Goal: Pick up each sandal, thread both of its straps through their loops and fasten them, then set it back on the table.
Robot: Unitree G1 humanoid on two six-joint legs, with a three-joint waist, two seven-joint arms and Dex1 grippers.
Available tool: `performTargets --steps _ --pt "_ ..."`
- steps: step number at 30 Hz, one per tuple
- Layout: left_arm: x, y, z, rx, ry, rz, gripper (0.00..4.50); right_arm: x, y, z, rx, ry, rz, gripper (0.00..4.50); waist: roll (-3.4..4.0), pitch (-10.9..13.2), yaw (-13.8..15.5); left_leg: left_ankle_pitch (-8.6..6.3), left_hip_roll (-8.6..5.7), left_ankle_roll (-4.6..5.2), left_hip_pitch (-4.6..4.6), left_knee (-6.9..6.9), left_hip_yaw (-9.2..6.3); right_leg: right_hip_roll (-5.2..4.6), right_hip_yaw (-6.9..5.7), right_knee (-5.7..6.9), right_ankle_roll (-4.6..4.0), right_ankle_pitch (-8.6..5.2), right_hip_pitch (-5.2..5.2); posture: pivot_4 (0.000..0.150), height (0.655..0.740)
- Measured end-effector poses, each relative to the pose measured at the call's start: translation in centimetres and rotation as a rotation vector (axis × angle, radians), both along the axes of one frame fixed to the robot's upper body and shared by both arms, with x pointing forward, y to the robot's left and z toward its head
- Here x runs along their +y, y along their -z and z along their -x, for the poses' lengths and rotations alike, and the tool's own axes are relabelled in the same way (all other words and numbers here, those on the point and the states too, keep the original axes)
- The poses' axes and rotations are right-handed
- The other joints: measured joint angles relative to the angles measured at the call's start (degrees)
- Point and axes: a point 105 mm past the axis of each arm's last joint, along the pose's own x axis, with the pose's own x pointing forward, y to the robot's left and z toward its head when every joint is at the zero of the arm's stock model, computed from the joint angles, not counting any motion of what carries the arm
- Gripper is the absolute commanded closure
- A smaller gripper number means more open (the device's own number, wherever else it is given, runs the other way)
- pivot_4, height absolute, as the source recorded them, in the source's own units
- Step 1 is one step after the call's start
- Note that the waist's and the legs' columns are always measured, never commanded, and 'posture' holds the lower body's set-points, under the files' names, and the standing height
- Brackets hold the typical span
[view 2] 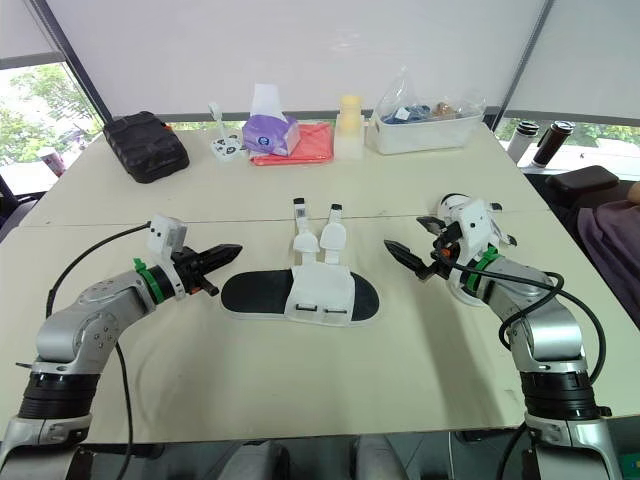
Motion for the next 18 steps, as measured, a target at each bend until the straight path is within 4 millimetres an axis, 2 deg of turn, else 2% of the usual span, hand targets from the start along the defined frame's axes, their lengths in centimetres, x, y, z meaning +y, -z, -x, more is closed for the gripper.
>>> performTargets --steps 1,4,7,8,11,18 --pt "-0.1 0.1 0.0 0.002 0.009 -0.006 4.47 0.1 0.1 0.1 0.013 -0.014 0.000 0.00 0.00 0.00 0.00 0.00 0.00 0.00 0.00 0.00 0.00 0.00 0.00 -0.01 0.00 0.00 0.00 0.150 0.7400" --pt "-0.1 0.0 -0.3 0.003 0.012 0.003 4.50 0.5 0.9 1.2 0.070 -0.069 -0.005 0.84 0.00 0.00 0.10 0.00 0.01 0.01 -0.01 0.00 -0.01 0.00 0.00 -0.02 0.00 0.00 0.00 0.150 0.7400" --pt "0.0 -0.1 -0.6 0.003 0.005 0.014 4.50 1.2 1.5 2.5 0.108 -0.121 -0.017 2.45 0.00 0.00 0.11 -0.01 0.03 0.01 -0.02 0.00 -0.03 -0.02 0.00 -0.02 0.00 0.00 0.00 0.150 0.7400" --pt "0.0 -0.2 -0.7 0.000 0.003 0.012 4.50 1.3 1.6 2.7 0.113 -0.133 -0.018 2.79 0.00 0.00 0.10 -0.01 0.02 0.01 -0.01 0.00 -0.03 -0.02 0.00 -0.02 0.00 0.00 0.00 0.150 0.7400" --pt "0.1 -0.6 -1.3 -0.015 -0.007 0.011 4.50 1.8 2.1 3.6 0.131 -0.174 0.013 4.43 0.00 0.00 0.01 -0.01 0.02 0.02 -0.01 0.00 -0.03 0.02 0.00 -0.02 0.00 0.00 0.00 0.150 0.7400" --pt "0.5 -0.7 -2.7 -0.020 -0.018 -0.008 4.50 3.3 4.9 5.2 0.208 -0.283 0.124 4.48 0.00 0.00 0.00 -0.01 -0.02 0.02 -0.01 0.00 0.00 0.03 -0.01 -0.03 0.00 0.00 0.00 0.150 0.7400"
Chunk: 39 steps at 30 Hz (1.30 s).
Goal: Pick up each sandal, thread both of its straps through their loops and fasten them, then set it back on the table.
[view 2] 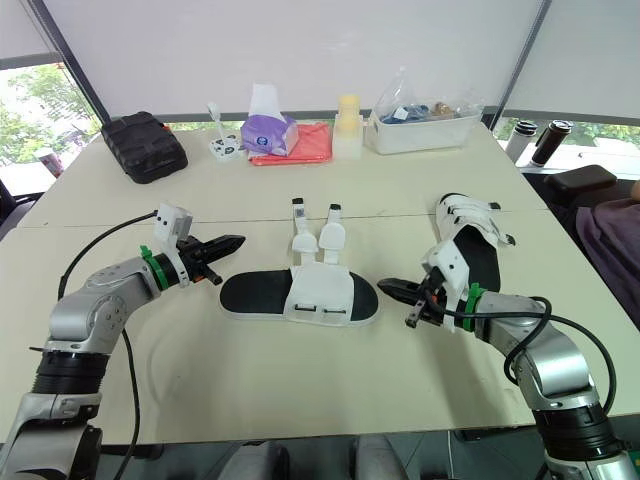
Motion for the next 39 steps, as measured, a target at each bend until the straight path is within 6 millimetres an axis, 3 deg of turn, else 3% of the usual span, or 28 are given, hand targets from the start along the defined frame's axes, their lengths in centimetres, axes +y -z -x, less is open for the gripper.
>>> performTargets --steps 7,10,17,27,39 --pt "0.2 0.3 -2.3 -0.002 0.016 -0.037 4.50 1.0 2.0 -1.1 -0.027 -0.082 0.106 4.48 -0.01 0.00 0.04 0.00 -0.05 0.00 0.00 0.01 0.05 0.01 -0.02 -0.03 0.00 0.00 0.01 0.150 0.7400" --pt "-0.3 0.7 -3.2 0.026 0.044 -0.008 3.62 1.2 2.3 -1.6 -0.039 -0.106 0.108 4.50 -0.01 0.00 0.05 0.00 -0.06 0.00 0.00 0.01 0.06 0.00 -0.03 -0.03 0.00 0.00 0.02 0.150 0.7400" --pt "-1.9 1.8 -4.8 0.183 0.083 0.131 0.11 2.2 2.5 -1.6 -0.071 -0.153 0.118 4.50 -0.01 0.00 -0.11 0.00 -0.07 0.00 -0.01 0.01 0.03 0.02 -0.05 -0.02 0.00 0.00 0.02 0.150 0.7400" --pt "-4.0 2.4 -5.4 0.553 0.080 0.413 0.01 3.1 2.7 -1.9 -0.101 -0.158 0.108 4.50 -0.04 -0.01 -0.68 -0.01 -0.07 0.01 0.00 0.01 -0.02 0.07 -0.08 0.00 0.00 0.00 0.02 0.150 0.7400" --pt "-6.8 2.8 -6.9 0.627 -0.014 0.567 0.01 3.9 2.9 -1.8 -0.120 -0.153 0.091 4.50 -0.06 -0.01 -1.54 0.00 -0.05 0.00 0.02 0.00 -0.05 0.02 -0.08 0.03 0.00 0.00 0.02 0.150 0.7400"
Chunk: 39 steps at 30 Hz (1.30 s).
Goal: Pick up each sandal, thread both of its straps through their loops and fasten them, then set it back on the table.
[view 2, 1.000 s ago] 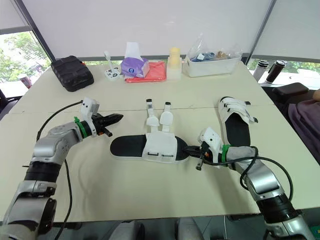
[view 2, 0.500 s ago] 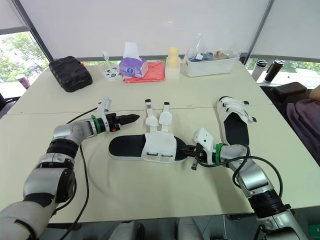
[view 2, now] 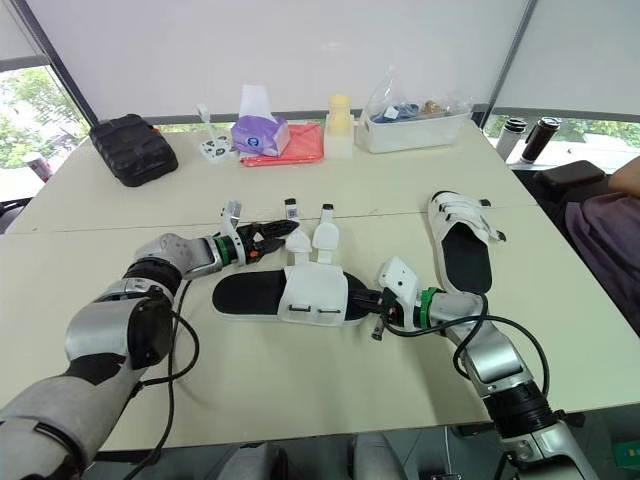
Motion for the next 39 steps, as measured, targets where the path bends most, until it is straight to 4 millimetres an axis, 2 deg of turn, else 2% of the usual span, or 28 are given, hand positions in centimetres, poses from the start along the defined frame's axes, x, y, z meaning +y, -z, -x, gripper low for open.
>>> performTargets --steps 9,19,22,26,30,35,39 --pt "-2.6 -0.1 -1.4 0.030 -0.124 0.064 0.01 0.2 0.1 0.1 -0.011 0.012 0.003 4.50 0.00 -0.01 0.09 0.00 -0.01 -0.01 0.00 -0.01 0.00 -0.02 0.00 0.00 0.00 0.00 0.00 0.150 0.7400" --pt "-1.3 -0.6 -2.7 0.026 -0.285 0.094 0.01 0.6 0.1 0.6 -0.015 0.024 -0.001 4.50 -0.02 -0.02 0.04 0.01 -0.01 -0.01 0.02 -0.02 0.00 -0.02 0.01 0.01 0.00 0.00 0.00 0.150 0.7400" --pt "-1.4 -1.5 -2.8 0.000 -0.273 0.103 0.82 0.6 0.1 0.6 -0.017 0.028 -0.002 4.50 -0.02 -0.02 0.10 0.01 -0.04 -0.02 0.02 -0.02 0.02 -0.02 0.01 0.01 0.00 0.00 0.00 0.150 0.7400" --pt "-2.6 -2.1 -2.6 -0.043 -0.193 0.059 2.75 0.7 0.1 0.6 -0.018 0.029 -0.005 4.50 -0.02 -0.02 -0.01 0.01 -0.05 -0.02 0.02 -0.02 0.02 0.01 0.01 0.01 0.00 0.00 0.00 0.150 0.7400" --pt "-2.4 -1.6 -2.3 -0.036 -0.173 0.019 2.75 0.8 0.1 0.5 -0.019 0.032 -0.010 4.50 -0.02 -0.02 -0.13 0.01 -0.04 -0.02 0.02 -0.02 0.01 0.02 0.01 0.01 0.00 0.00 0.00 0.150 0.7400" --pt "0.7 -2.6 -2.2 -0.065 -0.162 0.032 2.75 0.7 0.2 0.5 -0.018 0.037 -0.011 4.50 -0.02 -0.02 -0.06 0.01 -0.04 -0.02 0.02 -0.03 0.01 0.02 0.01 0.01 0.00 0.00 0.00 0.150 0.7400" --pt "0.6 -2.8 -1.5 -0.090 -0.080 0.045 2.75 0.7 0.2 0.2 -0.016 0.043 -0.018 4.50 -0.02 -0.02 0.02 0.02 -0.05 -0.04 0.02 -0.02 0.01 0.01 0.00 0.01 0.00 0.00 0.01 0.150 0.7400"
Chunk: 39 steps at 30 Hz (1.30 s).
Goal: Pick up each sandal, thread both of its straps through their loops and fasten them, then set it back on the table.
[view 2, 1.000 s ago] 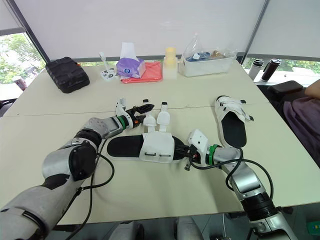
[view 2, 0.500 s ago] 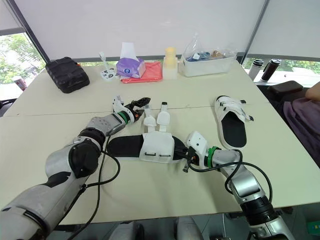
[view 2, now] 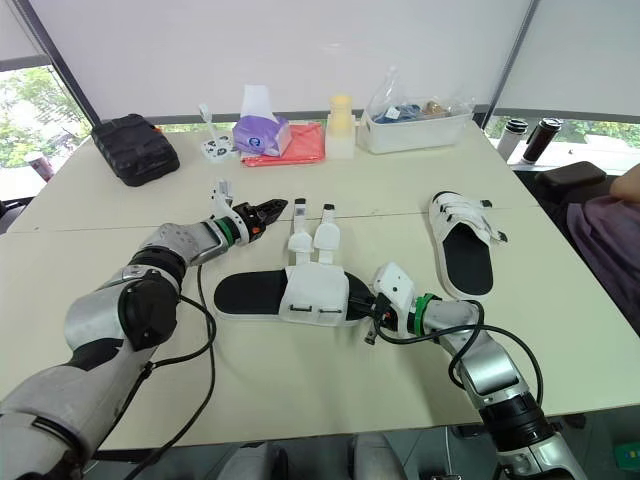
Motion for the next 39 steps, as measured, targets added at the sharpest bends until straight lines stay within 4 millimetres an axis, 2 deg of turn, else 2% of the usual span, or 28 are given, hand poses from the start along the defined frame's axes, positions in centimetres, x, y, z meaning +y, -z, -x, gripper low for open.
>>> performTargets --steps 6,9,13,17,23,32,36,39 --pt "-1.0 0.0 0.6 -0.007 0.080 -0.004 2.75 0.3 -0.1 -0.2 0.000 -0.011 -0.004 4.50 0.00 0.00 -0.16 0.00 0.01 0.01 0.00 0.00 -0.01 0.02 0.00 0.01 0.00 0.00 -0.01 0.150 0.7400" --pt "0.1 0.3 1.2 -0.004 0.121 -0.040 1.90 0.3 0.0 -0.2 0.001 -0.015 -0.004 4.50 0.00 0.00 -0.24 0.00 0.01 0.00 0.01 0.00 0.00 0.03 0.01 0.02 0.00 0.00 -0.01 0.150 0.7400" --pt "2.2 1.9 3.0 0.049 0.198 -0.059 0.06 0.1 0.0 -0.3 -0.003 -0.015 -0.003 4.50 0.00 0.00 -0.13 0.00 0.01 0.00 0.01 0.00 -0.01 0.02 0.00 0.03 0.00 0.00 0.00 0.150 0.7400" --pt "1.7 2.8 4.1 0.122 0.266 -0.042 0.06 0.0 0.0 -0.4 -0.006 -0.013 -0.004 4.50 -0.01 -0.01 0.02 0.00 0.00 0.00 0.01 0.02 -0.01 -0.02 -0.01 0.02 0.00 0.00 0.03 0.150 0.7400" --pt "-1.0 3.4 4.6 0.156 0.337 -0.011 0.06 0.3 0.1 -0.6 -0.006 -0.021 -0.010 4.50 -0.01 -0.01 -0.13 0.00 0.01 0.00 0.02 0.02 -0.01 -0.01 0.00 0.04 0.00 0.00 0.03 0.150 0.7400" --pt "-3.5 3.6 3.0 0.130 0.218 0.047 0.06 0.3 0.1 -0.7 -0.005 -0.014 -0.012 4.50 -0.11 -0.10 0.09 0.01 0.02 -0.02 0.09 0.03 -0.04 -0.07 0.01 0.10 0.00 0.00 0.06 0.150 0.7400" --pt "-4.6 3.7 2.4 0.127 0.168 0.050 1.83 0.4 0.2 -0.7 -0.006 -0.011 -0.017 4.50 -0.11 -0.10 -0.07 0.01 0.02 -0.02 0.09 0.03 -0.03 -0.06 0.03 0.11 0.00 0.00 0.05 0.150 0.7400" --pt "-5.2 3.8 2.2 0.124 0.153 0.052 3.44 0.5 0.2 -0.8 -0.009 -0.005 -0.020 4.50 -0.11 -0.10 -0.15 0.01 0.02 -0.02 0.12 0.02 -0.03 -0.04 0.04 0.12 0.00 0.00 0.05 0.150 0.7400"
